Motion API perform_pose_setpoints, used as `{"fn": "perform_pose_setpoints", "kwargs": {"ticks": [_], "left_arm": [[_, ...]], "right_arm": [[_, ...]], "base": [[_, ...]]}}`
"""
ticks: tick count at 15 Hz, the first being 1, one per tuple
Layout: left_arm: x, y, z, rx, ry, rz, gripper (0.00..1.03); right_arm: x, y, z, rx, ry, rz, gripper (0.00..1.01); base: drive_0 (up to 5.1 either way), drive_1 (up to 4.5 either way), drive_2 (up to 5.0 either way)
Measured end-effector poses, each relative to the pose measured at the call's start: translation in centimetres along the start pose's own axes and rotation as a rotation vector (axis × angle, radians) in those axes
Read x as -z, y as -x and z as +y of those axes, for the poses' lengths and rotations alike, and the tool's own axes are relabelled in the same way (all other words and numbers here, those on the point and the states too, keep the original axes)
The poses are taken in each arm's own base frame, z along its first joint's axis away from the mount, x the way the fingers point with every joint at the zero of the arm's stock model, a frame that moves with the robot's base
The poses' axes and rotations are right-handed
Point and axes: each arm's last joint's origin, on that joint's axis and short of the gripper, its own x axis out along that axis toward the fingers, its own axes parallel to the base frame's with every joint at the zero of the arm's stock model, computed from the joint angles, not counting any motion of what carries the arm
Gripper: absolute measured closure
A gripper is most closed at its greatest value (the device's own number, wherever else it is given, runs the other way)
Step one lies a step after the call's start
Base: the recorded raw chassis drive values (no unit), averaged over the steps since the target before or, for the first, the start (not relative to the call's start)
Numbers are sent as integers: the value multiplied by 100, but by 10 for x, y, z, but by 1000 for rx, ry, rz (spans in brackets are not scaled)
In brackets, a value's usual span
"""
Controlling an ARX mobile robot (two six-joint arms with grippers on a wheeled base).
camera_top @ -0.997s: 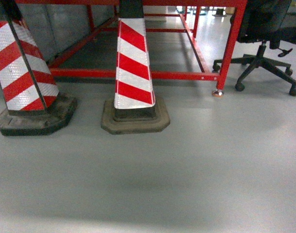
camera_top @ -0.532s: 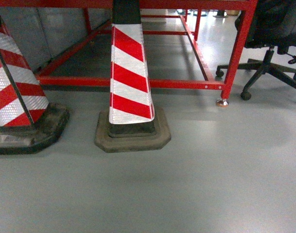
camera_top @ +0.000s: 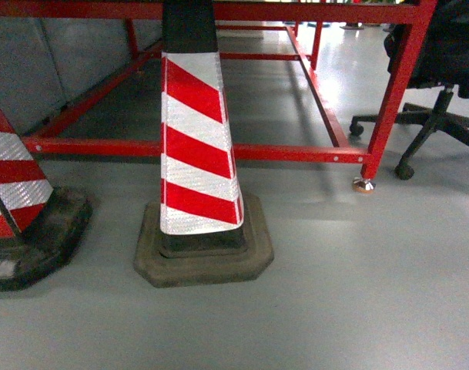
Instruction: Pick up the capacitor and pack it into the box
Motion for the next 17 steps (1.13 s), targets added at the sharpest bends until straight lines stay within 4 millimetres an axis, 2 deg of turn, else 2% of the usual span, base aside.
{"fn": "perform_pose_setpoints", "kwargs": {"ticks": [4, 17], "left_arm": [[0, 0, 0, 1, 0, -2, 59], [0, 0, 0, 0, 0, 2, 59]], "right_arm": [[0, 0, 0, 0, 0, 1, 3], [0, 0, 0, 0, 0, 2, 3]], "base": [[1, 402, -400], [0, 0, 0]]}}
